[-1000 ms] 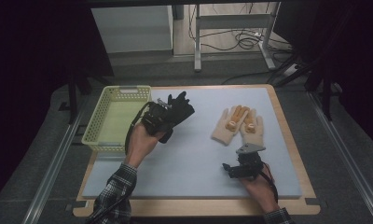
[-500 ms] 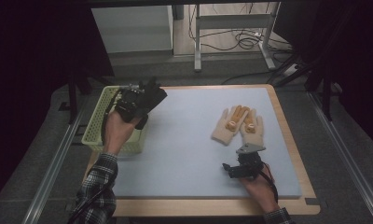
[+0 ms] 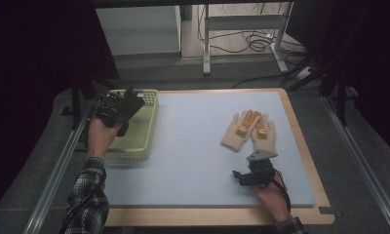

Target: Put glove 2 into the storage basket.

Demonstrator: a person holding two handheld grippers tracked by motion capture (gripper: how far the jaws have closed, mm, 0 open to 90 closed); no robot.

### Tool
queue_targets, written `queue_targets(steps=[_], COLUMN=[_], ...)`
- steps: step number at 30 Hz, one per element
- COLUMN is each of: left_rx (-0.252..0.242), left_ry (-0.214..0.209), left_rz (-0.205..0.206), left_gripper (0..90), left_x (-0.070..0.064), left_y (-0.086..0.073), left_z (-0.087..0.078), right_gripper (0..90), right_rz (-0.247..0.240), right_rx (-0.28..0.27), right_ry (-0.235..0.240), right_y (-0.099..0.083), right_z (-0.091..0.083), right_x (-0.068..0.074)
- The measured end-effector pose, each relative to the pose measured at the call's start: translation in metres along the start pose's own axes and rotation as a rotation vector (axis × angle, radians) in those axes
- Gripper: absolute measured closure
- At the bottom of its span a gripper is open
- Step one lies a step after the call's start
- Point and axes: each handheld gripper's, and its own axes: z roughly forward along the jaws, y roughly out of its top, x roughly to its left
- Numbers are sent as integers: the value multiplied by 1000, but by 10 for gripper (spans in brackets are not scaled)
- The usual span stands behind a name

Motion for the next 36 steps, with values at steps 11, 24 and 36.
queue_targets(steps=[11,24,36], left_rx=[151,253,165], left_ry=[25,49,-42], left_rz=[-57,-58,-49], left_gripper=[611,410,43], left_x=[21,40,37], left_y=[-1,-13,-12], left_z=[42,65,36], right_gripper=[126,126,126], right_rz=[0,0,0], right_rx=[-1,-1,0], right_ry=[1,1,0], right_y=[0,0,0], right_z=[0,0,0], right_x=[0,0,0])
